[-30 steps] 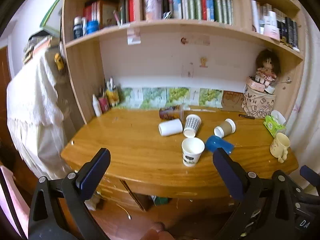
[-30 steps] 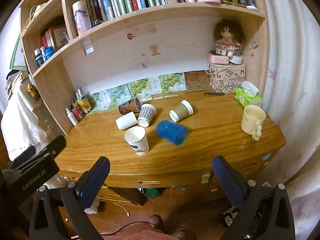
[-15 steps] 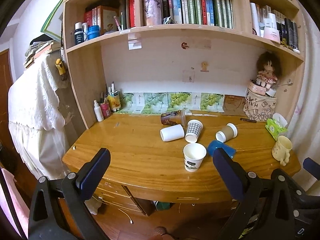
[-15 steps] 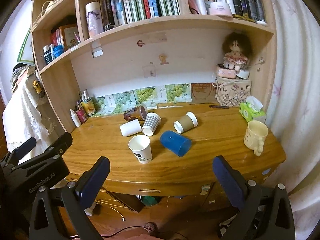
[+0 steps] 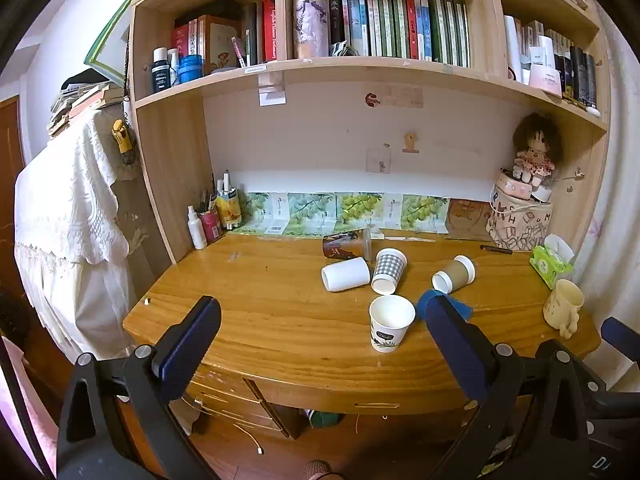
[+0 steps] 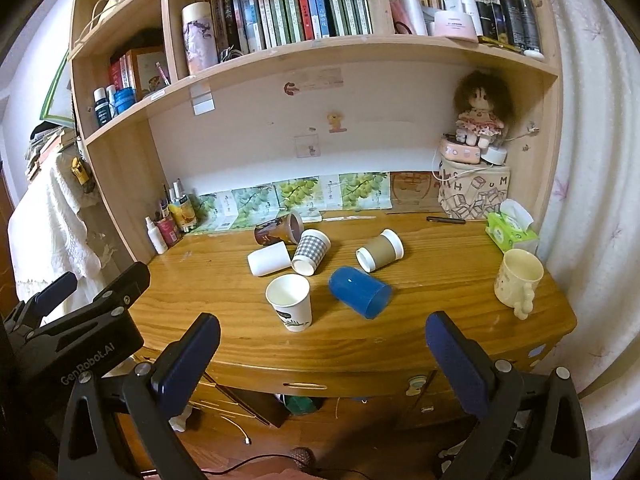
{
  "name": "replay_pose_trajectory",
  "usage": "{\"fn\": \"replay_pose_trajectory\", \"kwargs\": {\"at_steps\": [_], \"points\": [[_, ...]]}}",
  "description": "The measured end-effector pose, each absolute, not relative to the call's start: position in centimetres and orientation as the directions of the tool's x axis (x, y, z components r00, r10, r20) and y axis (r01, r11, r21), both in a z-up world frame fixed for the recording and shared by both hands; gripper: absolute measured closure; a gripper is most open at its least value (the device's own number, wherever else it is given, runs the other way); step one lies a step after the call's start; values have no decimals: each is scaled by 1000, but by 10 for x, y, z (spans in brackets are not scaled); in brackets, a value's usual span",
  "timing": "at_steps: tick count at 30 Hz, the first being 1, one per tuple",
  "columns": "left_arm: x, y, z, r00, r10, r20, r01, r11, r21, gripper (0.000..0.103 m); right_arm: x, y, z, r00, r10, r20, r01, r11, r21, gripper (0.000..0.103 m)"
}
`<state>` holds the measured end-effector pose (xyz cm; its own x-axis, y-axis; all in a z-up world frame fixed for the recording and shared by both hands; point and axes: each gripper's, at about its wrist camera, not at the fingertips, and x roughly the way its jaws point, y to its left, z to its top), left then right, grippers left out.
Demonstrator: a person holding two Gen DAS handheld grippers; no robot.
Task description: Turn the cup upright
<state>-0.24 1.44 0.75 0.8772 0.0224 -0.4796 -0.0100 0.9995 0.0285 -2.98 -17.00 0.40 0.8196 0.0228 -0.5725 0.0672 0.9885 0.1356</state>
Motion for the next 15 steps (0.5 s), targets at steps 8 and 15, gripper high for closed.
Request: {"fn": "replay_pose_trajectory", "kwargs": {"at_steps": [8,15], "points": [[-7,18,9,888,-1,-460,6,1000,10,1,-29,-169,4,818,25,-575,66,988,137,0],[-7,18,10,888,-1,-460,7,1000,11,1,-29,-166,4,816,28,-578,66,988,142,0]]}}
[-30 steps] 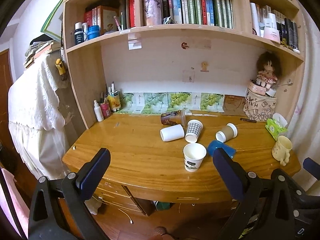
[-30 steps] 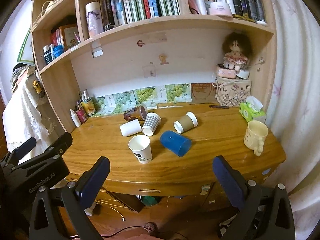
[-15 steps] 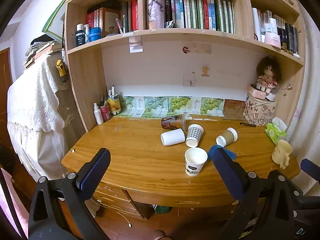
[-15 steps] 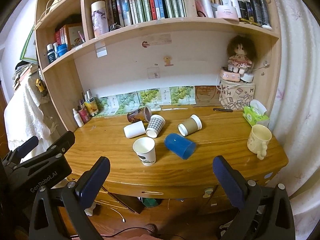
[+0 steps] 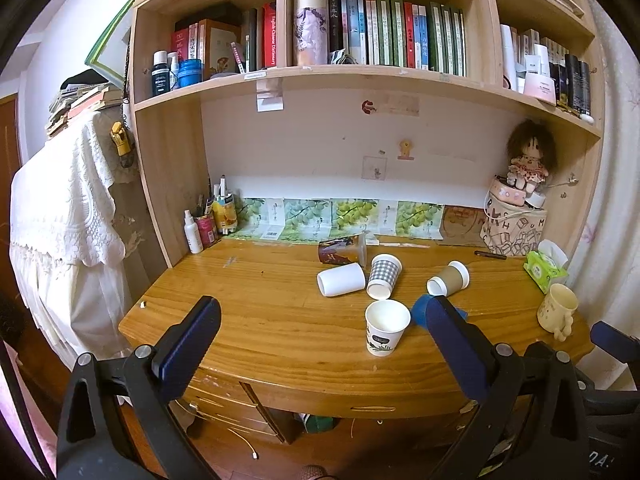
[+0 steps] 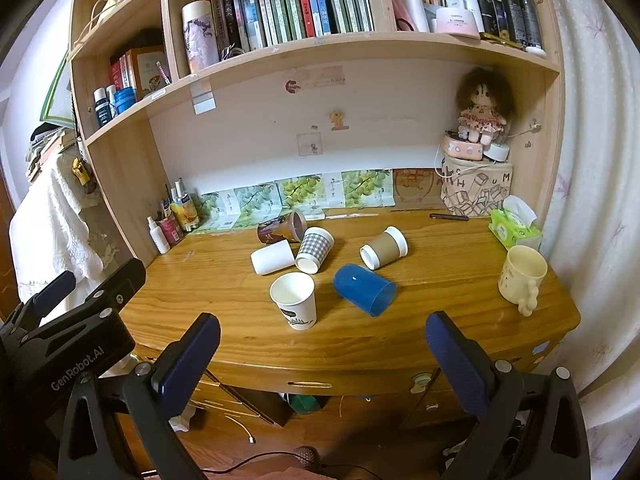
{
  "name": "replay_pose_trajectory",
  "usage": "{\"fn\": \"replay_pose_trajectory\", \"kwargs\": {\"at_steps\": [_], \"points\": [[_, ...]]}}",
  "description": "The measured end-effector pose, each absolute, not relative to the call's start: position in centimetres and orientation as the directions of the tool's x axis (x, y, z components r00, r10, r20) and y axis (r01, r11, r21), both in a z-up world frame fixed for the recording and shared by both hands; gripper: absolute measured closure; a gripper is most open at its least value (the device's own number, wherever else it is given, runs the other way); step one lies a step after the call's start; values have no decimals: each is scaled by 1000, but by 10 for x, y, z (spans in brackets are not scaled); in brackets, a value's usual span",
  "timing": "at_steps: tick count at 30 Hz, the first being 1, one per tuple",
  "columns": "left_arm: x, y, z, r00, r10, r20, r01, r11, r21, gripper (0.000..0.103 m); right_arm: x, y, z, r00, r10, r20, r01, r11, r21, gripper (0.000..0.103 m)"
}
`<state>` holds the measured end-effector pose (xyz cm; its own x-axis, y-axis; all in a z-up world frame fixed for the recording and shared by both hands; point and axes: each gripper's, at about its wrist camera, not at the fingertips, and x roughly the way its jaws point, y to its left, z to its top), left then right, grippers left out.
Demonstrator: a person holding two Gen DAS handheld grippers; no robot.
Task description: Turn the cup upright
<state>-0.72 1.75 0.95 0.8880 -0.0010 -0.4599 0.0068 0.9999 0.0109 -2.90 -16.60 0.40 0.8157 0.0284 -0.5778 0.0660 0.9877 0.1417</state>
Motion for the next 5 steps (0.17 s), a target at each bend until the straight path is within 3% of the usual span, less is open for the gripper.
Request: {"fn": "replay_pose_trajectory", "kwargs": {"at_steps": [5], "points": [[-8,18,9,888,-2,-460,8,1000,10,1,-30,-163,3,813,34,-581,64,987,147,0]]}}
